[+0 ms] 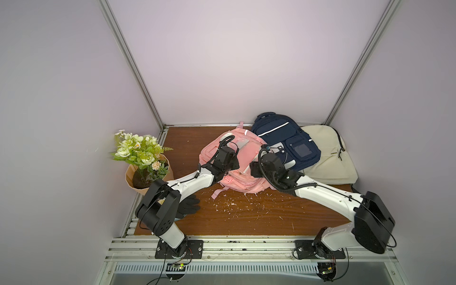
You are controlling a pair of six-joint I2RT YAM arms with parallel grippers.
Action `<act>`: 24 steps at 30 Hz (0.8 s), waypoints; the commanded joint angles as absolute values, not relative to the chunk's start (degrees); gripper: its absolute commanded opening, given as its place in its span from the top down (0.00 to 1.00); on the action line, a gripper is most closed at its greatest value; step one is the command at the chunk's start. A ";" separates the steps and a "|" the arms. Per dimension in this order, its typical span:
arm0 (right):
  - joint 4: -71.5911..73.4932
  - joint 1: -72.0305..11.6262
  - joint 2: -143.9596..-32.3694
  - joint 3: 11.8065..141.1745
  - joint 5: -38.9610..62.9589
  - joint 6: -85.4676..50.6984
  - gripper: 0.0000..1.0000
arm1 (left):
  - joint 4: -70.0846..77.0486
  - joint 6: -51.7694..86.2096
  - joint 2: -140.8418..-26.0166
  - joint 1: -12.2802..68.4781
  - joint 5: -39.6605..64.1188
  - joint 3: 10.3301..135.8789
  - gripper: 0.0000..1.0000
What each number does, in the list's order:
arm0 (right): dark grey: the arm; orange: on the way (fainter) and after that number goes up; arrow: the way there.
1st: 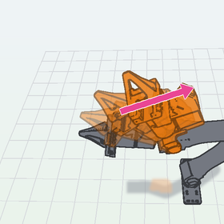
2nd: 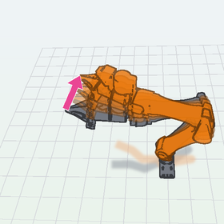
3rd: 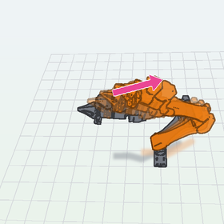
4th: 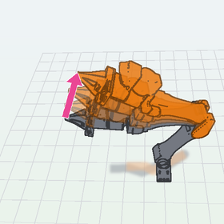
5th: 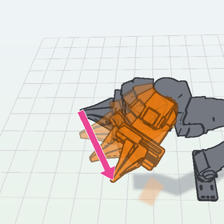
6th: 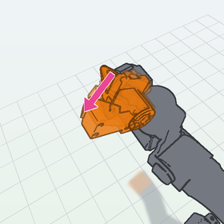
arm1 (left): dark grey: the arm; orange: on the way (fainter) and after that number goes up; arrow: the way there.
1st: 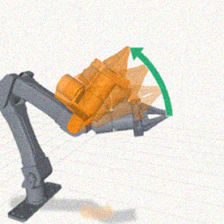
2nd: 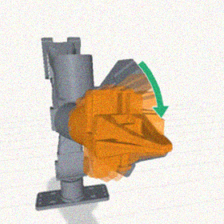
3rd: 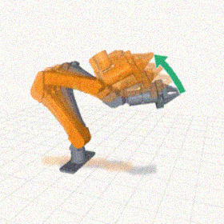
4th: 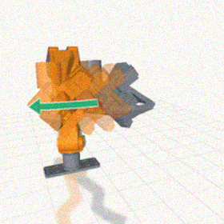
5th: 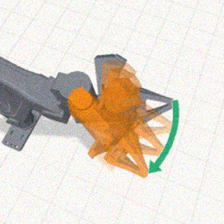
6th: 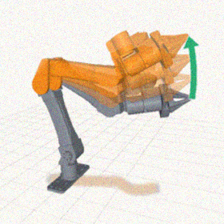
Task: Zip up the backpack
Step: Adjust the backpack at the center of the board, then zip the zipper on the backpack.
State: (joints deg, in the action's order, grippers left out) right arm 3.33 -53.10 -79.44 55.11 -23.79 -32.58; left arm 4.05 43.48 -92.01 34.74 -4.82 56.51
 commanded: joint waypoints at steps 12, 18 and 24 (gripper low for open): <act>21.74 -58.65 -85.92 46.85 -23.07 -50.43 0.46 | 11.45 47.97 -86.69 36.04 -1.22 56.05 1.00; 27.18 -58.18 -85.39 44.86 -25.09 -52.03 0.48 | 11.25 49.04 -85.17 36.39 -1.05 54.89 1.00; 28.24 -55.74 -88.86 45.77 -22.13 -55.75 0.51 | 12.43 50.02 -84.51 36.63 0.69 54.05 1.00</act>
State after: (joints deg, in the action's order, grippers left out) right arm 24.56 -56.97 -87.20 45.28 -23.03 -51.83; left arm 5.39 47.92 -87.15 35.07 -2.04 53.25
